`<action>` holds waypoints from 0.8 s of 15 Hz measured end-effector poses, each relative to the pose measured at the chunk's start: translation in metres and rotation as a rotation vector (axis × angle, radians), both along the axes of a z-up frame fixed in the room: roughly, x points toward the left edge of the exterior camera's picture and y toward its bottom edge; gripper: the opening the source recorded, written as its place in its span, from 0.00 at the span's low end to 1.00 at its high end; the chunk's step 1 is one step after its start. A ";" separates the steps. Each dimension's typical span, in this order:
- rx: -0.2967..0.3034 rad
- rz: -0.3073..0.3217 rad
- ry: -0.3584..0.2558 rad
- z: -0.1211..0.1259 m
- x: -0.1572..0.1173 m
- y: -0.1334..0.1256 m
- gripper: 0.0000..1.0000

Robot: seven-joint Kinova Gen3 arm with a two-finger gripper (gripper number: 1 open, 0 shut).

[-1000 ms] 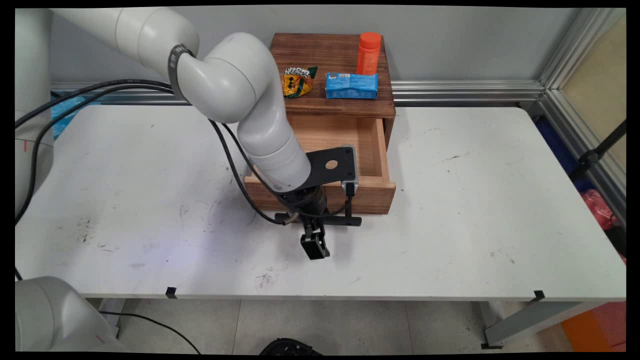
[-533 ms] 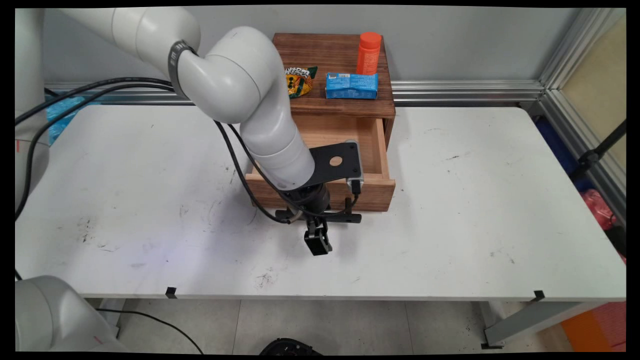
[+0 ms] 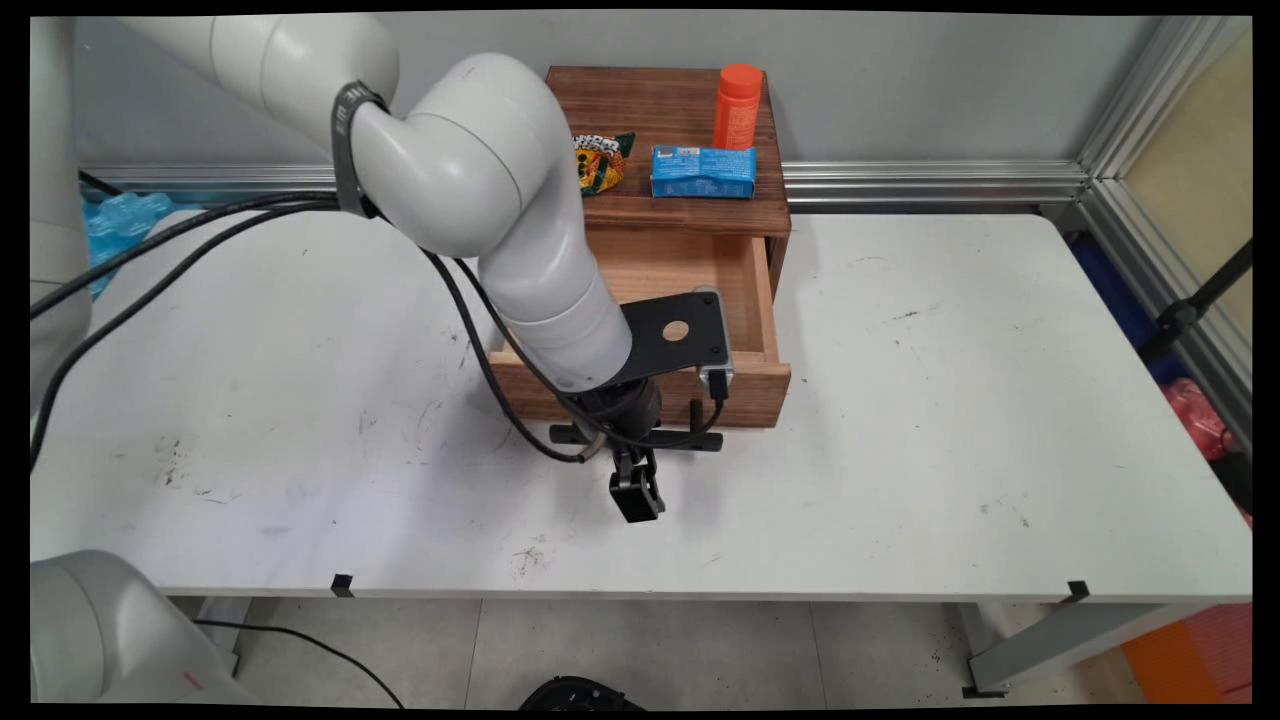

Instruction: Open the drawer

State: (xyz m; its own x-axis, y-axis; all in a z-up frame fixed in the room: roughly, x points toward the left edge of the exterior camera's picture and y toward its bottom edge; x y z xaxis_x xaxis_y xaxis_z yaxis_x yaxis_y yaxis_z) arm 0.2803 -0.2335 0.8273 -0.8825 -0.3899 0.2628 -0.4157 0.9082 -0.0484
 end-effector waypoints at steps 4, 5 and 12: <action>-0.001 0.002 -0.008 0.000 0.001 0.003 1.00; -0.001 0.003 -0.009 0.000 0.001 0.003 1.00; -0.002 0.004 -0.015 0.000 0.001 0.006 1.00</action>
